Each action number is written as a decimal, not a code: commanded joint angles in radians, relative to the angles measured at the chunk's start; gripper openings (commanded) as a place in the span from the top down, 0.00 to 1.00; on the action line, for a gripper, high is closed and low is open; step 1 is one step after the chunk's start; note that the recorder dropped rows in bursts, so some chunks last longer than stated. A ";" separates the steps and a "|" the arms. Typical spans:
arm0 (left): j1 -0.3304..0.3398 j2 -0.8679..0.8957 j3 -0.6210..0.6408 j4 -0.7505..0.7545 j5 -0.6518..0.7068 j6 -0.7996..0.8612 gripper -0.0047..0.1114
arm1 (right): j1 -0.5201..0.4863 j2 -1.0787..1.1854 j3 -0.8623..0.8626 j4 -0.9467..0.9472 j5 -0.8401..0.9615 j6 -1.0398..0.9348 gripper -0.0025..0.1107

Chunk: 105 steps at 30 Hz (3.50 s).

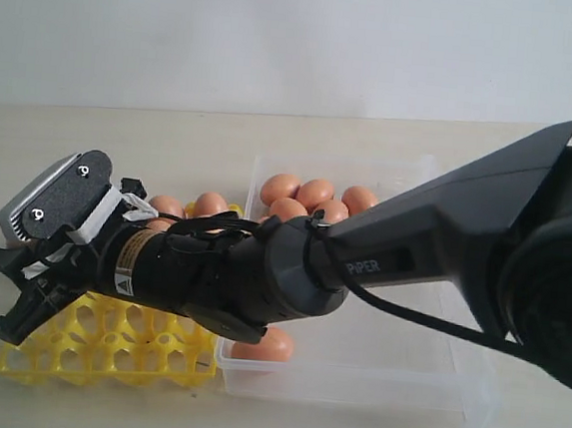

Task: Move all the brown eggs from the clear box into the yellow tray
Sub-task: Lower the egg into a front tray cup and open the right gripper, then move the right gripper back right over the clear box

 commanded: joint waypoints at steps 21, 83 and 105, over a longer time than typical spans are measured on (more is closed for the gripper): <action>-0.005 -0.006 -0.004 -0.003 -0.006 -0.006 0.96 | 0.001 0.081 -0.087 0.030 0.083 -0.048 0.98; -0.005 -0.006 -0.004 -0.003 -0.006 -0.006 0.96 | -0.002 -0.285 -0.106 0.015 0.904 0.170 0.48; -0.005 -0.006 -0.004 -0.003 -0.006 -0.006 0.96 | -0.280 -0.405 -0.106 0.232 1.438 -0.093 0.97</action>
